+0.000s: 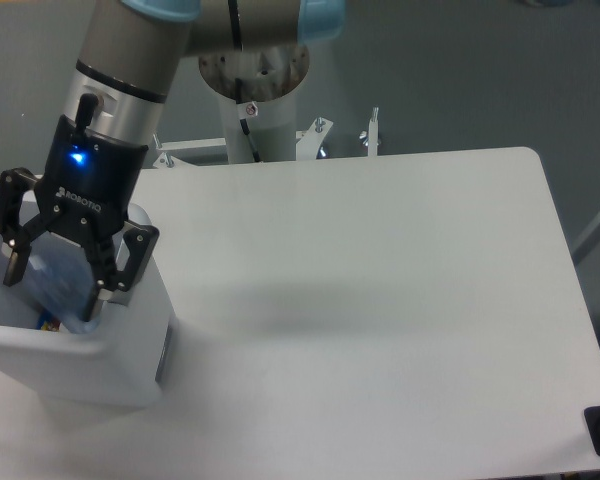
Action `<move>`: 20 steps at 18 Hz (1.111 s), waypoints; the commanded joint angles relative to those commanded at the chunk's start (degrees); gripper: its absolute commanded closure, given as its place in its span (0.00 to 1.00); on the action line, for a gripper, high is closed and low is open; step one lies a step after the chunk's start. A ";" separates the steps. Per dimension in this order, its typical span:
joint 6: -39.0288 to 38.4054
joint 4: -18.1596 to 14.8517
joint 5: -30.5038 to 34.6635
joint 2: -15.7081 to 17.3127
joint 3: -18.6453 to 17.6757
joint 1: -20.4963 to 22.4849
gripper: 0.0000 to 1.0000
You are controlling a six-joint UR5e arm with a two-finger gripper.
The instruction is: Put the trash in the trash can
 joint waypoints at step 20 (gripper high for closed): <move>13.16 -0.70 2.37 -7.55 -6.86 30.49 0.09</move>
